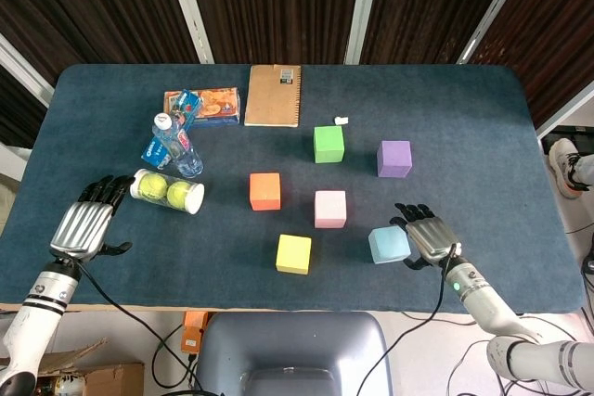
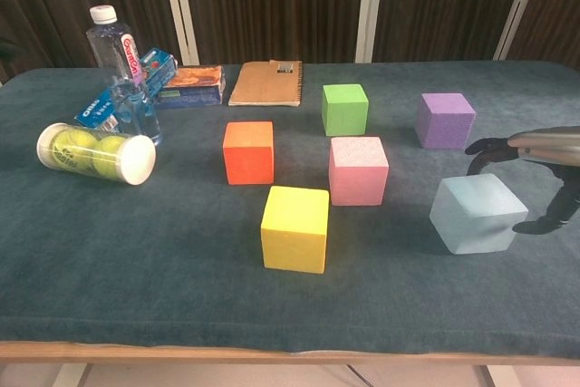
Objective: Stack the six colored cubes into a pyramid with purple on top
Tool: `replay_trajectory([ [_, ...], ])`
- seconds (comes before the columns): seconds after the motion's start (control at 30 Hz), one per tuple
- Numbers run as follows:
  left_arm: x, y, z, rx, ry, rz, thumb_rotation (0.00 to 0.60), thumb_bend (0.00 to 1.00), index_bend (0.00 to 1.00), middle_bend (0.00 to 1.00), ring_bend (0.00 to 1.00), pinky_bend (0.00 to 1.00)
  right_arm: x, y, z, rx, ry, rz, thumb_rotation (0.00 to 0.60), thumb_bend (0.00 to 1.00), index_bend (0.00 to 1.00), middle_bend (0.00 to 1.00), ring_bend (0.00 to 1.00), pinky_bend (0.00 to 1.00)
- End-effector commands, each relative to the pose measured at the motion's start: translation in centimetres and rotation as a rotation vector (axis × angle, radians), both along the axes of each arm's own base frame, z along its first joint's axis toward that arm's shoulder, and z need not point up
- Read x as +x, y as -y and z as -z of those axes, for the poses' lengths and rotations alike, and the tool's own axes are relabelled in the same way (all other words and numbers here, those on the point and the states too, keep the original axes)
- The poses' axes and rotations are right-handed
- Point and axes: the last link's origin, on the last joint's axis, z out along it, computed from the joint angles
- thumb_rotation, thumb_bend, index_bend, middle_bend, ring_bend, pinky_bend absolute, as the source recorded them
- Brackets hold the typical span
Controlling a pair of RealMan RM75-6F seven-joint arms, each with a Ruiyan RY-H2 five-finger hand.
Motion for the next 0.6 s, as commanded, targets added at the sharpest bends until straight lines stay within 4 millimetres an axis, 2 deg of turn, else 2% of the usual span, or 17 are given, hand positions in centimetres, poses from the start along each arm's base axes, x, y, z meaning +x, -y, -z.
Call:
replay_trajectory([
  [0.03, 0.0, 0.0, 0.0, 0.0, -0.001, 0.001, 0.6, 0.03, 0.0, 0.08, 0.03, 0.13, 0.0, 0.2, 0.2, -0.011, 0.019, 0.003, 0.6, 0.19, 0.38, 0.0, 0.0, 0.0],
  [0.23, 0.0, 0.0, -0.1, 0.002, 0.004, 0.003, 0.6, 0.03, 0.0, 0.08, 0.03, 0.13, -0.1, 0.6, 0.2, -0.052, 0.076, 0.035, 0.6, 0.19, 0.53, 0.0, 0.0, 0.0],
  [0.43, -0.2, -0.1, -0.3, 0.004, 0.004, -0.002, 0.6, 0.03, 0.0, 0.08, 0.03, 0.13, 0.1, 2.1, -1.3, -0.122, 0.155, 0.083, 0.6, 0.19, 0.55, 0.01, 0.0, 0.0],
  [0.6, -0.1, -0.2, -0.1, -0.003, 0.007, 0.004, 0.6, 0.03, 0.0, 0.08, 0.03, 0.13, 1.1, 4.8, -1.9, -0.172, 0.155, 0.101, 0.6, 0.19, 0.54, 0.01, 0.0, 0.0],
])
